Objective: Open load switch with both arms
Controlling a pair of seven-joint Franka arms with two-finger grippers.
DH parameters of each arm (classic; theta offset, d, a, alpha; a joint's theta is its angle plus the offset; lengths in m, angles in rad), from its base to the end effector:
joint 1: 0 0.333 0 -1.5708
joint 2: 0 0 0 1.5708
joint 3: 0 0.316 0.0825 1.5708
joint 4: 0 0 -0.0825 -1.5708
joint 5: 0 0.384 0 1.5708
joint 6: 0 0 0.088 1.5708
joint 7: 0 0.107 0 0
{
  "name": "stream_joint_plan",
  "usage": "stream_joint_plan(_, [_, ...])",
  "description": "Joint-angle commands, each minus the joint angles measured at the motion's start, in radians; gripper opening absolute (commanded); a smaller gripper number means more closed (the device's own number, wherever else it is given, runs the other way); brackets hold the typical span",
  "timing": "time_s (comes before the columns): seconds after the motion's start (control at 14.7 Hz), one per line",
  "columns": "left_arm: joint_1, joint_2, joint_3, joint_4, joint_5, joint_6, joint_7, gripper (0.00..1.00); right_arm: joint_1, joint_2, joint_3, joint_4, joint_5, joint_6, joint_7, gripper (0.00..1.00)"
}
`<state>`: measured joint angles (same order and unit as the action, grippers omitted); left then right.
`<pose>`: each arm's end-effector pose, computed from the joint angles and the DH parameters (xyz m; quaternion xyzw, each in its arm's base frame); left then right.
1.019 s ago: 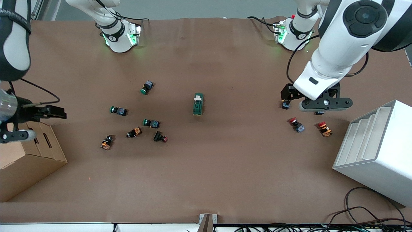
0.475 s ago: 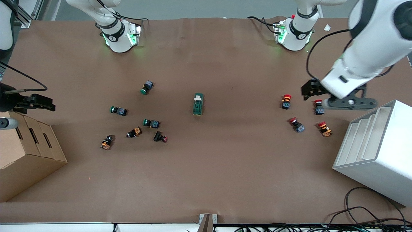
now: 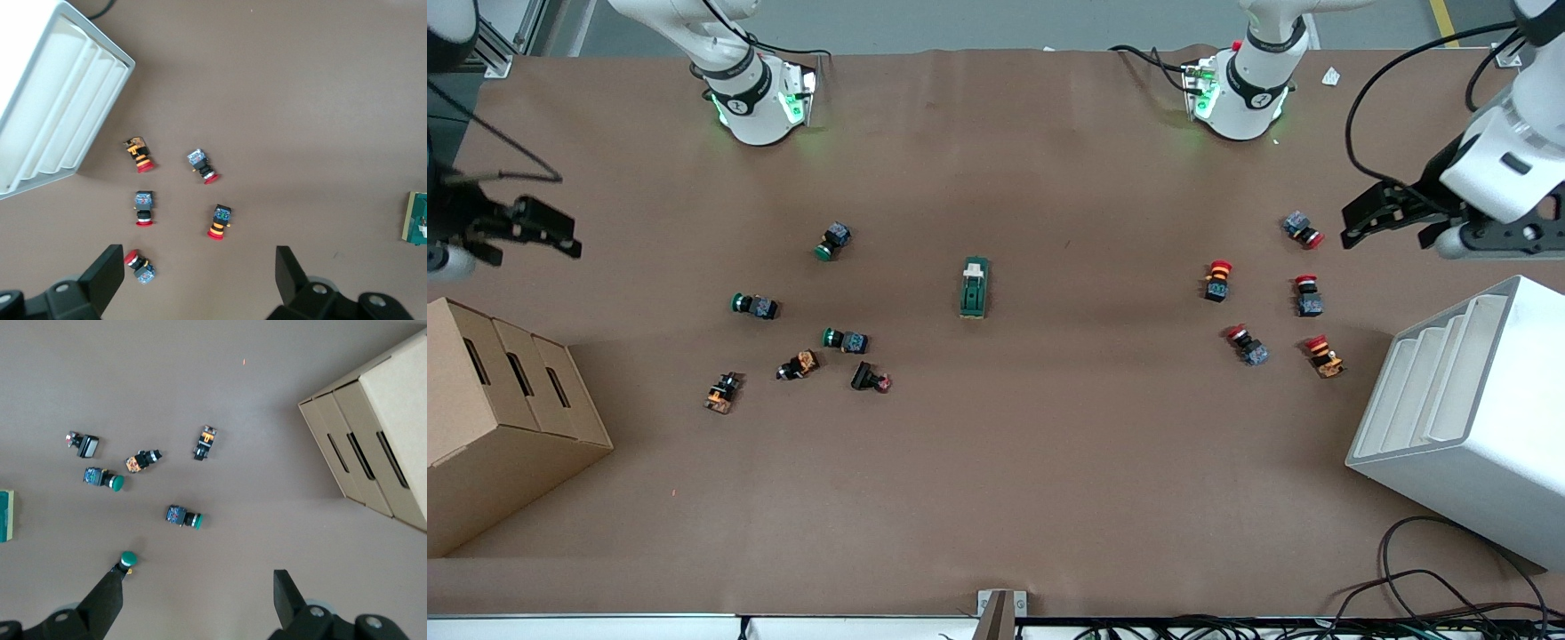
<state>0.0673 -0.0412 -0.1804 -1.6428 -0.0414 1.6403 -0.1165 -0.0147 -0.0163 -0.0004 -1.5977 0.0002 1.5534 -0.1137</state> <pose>0.5438 -0.0680 0.6189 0.9997 0.0027 0.0169 0.0190 0.5471 -0.0082 0.6193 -0.9987 -0.0493 0.0140 0.0010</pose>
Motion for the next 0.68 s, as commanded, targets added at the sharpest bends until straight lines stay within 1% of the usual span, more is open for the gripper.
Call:
stream_joint_plan(0.0, [0.032,0.004,-0.021,0.023,-0.014,0.009,0.029,1.0,-0.001,-0.096,0.003,-0.097,-0.017,0.021,-0.008,1.0])
stream_joint_plan(0.14, [0.032,0.03,-0.019,0.069,-0.009,0.009,0.038,1.0,-0.005,-0.129,-0.007,-0.114,-0.017,0.014,-0.012,1.0])
stream_joint_plan(0.2, [0.032,0.027,-0.021,0.069,-0.011,0.003,0.038,1.0,-0.005,-0.145,-0.013,-0.123,-0.019,0.011,-0.012,1.0])
stream_joint_plan(0.41, [0.019,0.008,-0.024,0.061,-0.009,-0.068,0.04,1.0,-0.005,-0.151,-0.017,-0.14,-0.019,0.017,-0.012,1.0])
stream_joint_plan(0.54, [0.003,-0.014,-0.024,0.043,-0.009,-0.076,0.056,1.0,0.002,-0.149,-0.018,-0.14,-0.017,0.02,-0.012,1.0])
stream_joint_plan(0.61, [0.0,-0.035,-0.024,0.015,-0.008,-0.074,0.063,1.0,0.01,-0.149,-0.018,-0.139,-0.019,0.022,-0.012,1.0])
